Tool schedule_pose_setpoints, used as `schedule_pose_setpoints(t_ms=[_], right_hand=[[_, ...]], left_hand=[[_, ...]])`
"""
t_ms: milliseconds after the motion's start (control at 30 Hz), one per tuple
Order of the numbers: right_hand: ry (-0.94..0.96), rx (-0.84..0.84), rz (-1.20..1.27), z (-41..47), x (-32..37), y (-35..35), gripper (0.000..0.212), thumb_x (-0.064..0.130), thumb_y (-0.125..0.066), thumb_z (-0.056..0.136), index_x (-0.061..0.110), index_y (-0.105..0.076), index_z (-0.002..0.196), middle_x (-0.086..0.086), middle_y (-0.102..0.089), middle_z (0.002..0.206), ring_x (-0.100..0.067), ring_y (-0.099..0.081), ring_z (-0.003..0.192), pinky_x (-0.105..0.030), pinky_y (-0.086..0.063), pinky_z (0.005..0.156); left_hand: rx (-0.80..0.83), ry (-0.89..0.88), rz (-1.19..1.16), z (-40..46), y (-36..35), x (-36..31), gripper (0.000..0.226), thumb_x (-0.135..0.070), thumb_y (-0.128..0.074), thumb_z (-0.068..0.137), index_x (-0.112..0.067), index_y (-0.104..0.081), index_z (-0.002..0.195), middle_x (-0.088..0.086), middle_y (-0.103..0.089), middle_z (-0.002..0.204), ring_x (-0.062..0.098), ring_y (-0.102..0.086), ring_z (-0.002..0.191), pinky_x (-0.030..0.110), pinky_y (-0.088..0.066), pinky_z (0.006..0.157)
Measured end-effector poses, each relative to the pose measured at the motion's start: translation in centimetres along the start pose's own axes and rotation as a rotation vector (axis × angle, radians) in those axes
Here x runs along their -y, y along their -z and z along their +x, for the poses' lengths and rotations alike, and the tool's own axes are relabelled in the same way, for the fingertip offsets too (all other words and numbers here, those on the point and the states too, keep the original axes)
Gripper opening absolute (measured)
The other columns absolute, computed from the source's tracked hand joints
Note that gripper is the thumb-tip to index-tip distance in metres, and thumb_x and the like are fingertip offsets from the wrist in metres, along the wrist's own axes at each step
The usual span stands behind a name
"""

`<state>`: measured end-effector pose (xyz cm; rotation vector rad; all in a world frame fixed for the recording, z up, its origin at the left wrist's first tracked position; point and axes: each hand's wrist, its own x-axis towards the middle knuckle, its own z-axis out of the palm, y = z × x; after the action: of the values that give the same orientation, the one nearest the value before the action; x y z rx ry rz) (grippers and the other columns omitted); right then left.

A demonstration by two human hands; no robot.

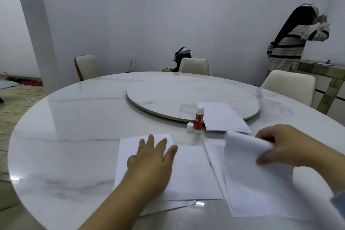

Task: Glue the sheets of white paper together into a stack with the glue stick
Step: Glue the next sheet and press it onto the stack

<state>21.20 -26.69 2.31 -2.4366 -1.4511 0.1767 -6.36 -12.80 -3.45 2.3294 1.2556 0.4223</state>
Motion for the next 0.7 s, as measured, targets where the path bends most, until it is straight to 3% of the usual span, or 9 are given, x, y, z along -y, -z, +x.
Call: schedule_pose_setpoints(t_ms=[67,133,233,300,433,533,600,633,700], right_hand=[[0.035,0.065,0.081,-1.0,0.6,2.6,0.032,0.042,-0.086,0.045,0.036,-0.072,0.073,0.008,-0.072,0.07,-0.007,-0.066,0.064,-0.024,-0.052,0.055],[0.096,0.143,0.334,-2.1,1.3,4.8,0.039,0.028,-0.093,0.051,0.026,-0.075,0.085,-0.001,-0.077,0.076,-0.018,-0.073,0.068,-0.029,-0.057,0.056],[0.187,0.119,0.918,-2.7,3.4,5.8,0.04,0.004,-0.081,0.053,0.01,-0.074,0.091,-0.016,-0.077,0.082,-0.033,-0.074,0.069,-0.037,-0.058,0.054],[0.231,0.12,1.159,-2.9,6.2,4.7,0.03,0.006,-0.07,0.059,0.01,-0.077,0.088,-0.016,-0.077,0.085,-0.03,-0.074,0.068,-0.035,-0.058,0.054],[0.183,0.124,1.353,-2.9,11.3,0.2,0.039,0.0,-0.078,0.055,0.003,-0.074,0.094,-0.017,-0.076,0.092,-0.029,-0.074,0.073,-0.032,-0.058,0.056],[0.052,0.039,1.34,-2.8,12.9,-2.9,0.06,0.017,-0.081,0.049,0.007,-0.067,0.106,-0.011,-0.077,0.093,-0.027,-0.075,0.079,-0.034,-0.06,0.062],[0.025,0.02,1.365,-2.8,13.0,-4.1,0.078,0.024,-0.084,0.045,0.013,-0.06,0.118,-0.009,-0.077,0.096,-0.027,-0.074,0.084,-0.035,-0.059,0.064],[0.02,0.003,1.394,-2.7,12.8,-4.5,0.088,0.025,-0.086,0.043,0.02,-0.053,0.124,-0.008,-0.077,0.097,-0.028,-0.074,0.086,-0.035,-0.059,0.065],[0.004,-0.06,1.37,-2.9,12.0,-5.4,0.1,0.024,-0.089,0.042,0.052,-0.037,0.123,-0.008,-0.077,0.093,-0.028,-0.074,0.085,-0.039,-0.058,0.069]], left_hand=[[-0.117,-0.07,-0.366,-0.6,1.0,0.9,0.043,-0.051,-0.026,0.094,-0.041,-0.044,0.132,-0.017,-0.03,0.151,0.006,-0.018,0.143,0.024,-0.019,0.112],[-0.173,-0.145,-0.702,-0.9,2.3,1.9,0.033,-0.052,-0.038,0.091,-0.039,-0.067,0.1,-0.031,-0.057,0.124,-0.005,-0.041,0.126,0.014,-0.032,0.101],[0.035,-0.261,-1.125,-1.2,4.2,3.4,0.041,-0.05,-0.048,0.081,-0.019,-0.071,0.068,-0.016,-0.065,0.121,0.0,-0.048,0.125,0.036,-0.037,0.102],[0.202,-0.355,-1.229,-1.8,4.6,4.0,0.04,-0.052,-0.058,0.076,-0.015,-0.07,0.067,-0.007,-0.061,0.131,0.002,-0.043,0.13,0.042,-0.032,0.104],[0.407,-0.4,-1.424,-2.9,4.4,4.6,0.05,-0.043,-0.079,0.066,-0.01,-0.07,0.103,0.009,-0.057,0.134,0.022,-0.047,0.131,0.054,-0.039,0.102],[0.254,-0.252,-1.401,-2.9,5.4,4.5,0.039,-0.02,-0.081,0.066,-0.014,-0.071,0.104,0.011,-0.071,0.11,0.025,-0.068,0.1,0.034,-0.057,0.075],[0.03,-0.12,-1.143,-2.4,6.1,4.5,0.025,-0.002,-0.07,0.075,-0.018,-0.075,0.093,0.003,-0.075,0.088,0.015,-0.072,0.075,0.019,-0.054,0.058],[-0.027,-0.079,-1.001,-2.1,6.4,4.7,0.028,0.003,-0.065,0.079,-0.021,-0.075,0.09,0.001,-0.075,0.083,0.013,-0.071,0.069,0.016,-0.052,0.056],[-0.026,-0.031,-0.794,-2.0,6.8,5.1,0.029,0.0,-0.062,0.083,-0.026,-0.074,0.089,0.001,-0.076,0.079,0.013,-0.071,0.067,0.02,-0.05,0.062]])
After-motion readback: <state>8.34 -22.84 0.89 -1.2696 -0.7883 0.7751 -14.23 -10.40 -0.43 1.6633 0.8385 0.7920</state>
